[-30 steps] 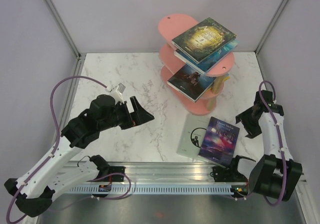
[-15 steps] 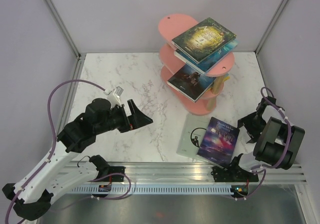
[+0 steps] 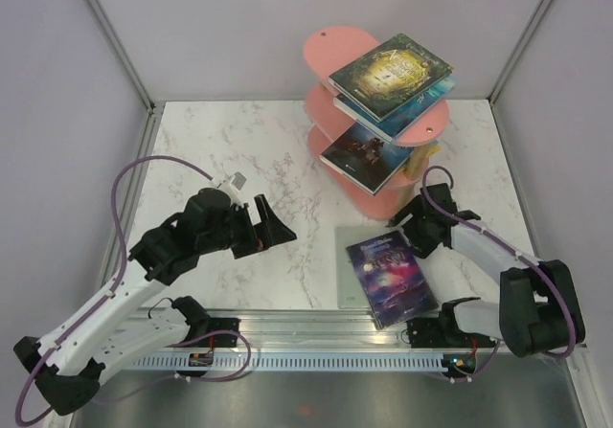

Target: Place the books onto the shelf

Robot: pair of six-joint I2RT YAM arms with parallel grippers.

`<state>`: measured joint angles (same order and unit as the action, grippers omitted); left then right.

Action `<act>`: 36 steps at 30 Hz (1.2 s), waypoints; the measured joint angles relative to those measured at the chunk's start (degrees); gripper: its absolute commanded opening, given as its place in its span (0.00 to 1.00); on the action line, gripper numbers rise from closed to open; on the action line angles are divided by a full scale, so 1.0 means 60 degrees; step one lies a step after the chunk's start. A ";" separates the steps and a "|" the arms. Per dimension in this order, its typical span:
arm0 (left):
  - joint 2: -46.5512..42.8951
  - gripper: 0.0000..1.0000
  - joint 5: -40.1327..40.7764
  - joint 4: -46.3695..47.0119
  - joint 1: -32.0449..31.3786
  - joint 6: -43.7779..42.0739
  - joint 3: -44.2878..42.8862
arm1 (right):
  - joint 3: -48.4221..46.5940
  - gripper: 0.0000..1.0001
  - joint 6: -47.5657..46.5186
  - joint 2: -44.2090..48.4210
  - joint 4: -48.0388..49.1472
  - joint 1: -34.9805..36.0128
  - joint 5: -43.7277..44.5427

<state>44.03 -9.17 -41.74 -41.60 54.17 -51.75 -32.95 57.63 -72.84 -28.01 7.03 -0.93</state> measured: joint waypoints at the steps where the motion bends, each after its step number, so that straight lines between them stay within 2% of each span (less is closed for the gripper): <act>1: 0.0168 1.00 -0.0011 0.0022 0.0000 -0.0004 0.0051 | 0.0098 0.89 0.0408 -0.0011 0.0499 0.0463 -0.0266; 2: 0.0357 1.00 -0.0029 0.0044 0.0000 0.0000 0.0124 | 0.0237 0.89 0.1027 -0.0098 0.1137 0.1155 -0.0710; 8: 0.1082 1.00 -0.0273 0.0372 0.0000 0.0000 0.0903 | 0.0532 0.91 0.3570 -0.0554 0.2998 0.3450 -0.1683; 13: 0.1359 1.00 -0.0550 0.0692 0.0000 0.0000 0.1147 | 0.0758 0.91 0.4932 -0.0761 0.3774 0.4466 -0.2044; 16: 0.1610 1.00 -0.0758 0.1038 0.0004 0.0029 0.1552 | 0.0976 0.90 0.5166 -0.0444 0.3712 0.4605 -0.2004; 21: 0.2149 1.00 -0.0860 0.1235 0.0004 0.0386 0.2685 | 0.1177 0.90 0.4838 0.0823 0.2240 0.4601 -0.1435; 25: 0.2940 1.00 -0.0852 0.1246 0.0000 0.0583 0.2962 | 0.1322 0.90 0.4404 0.1198 0.1585 0.4554 -0.1126; 31: 0.4313 1.00 -0.0831 0.2051 0.0000 0.0612 0.2962 | 0.1355 0.90 0.4127 0.0911 0.1843 0.4557 -0.1523; 36: 0.5417 1.00 -0.1195 0.3100 -0.0007 0.0794 0.2932 | 0.1745 0.89 0.4422 0.0499 0.3381 0.4969 -0.2069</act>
<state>76.53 -16.34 -23.14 -41.65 58.94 -34.15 -22.48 84.16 -69.84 -7.73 36.84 -13.34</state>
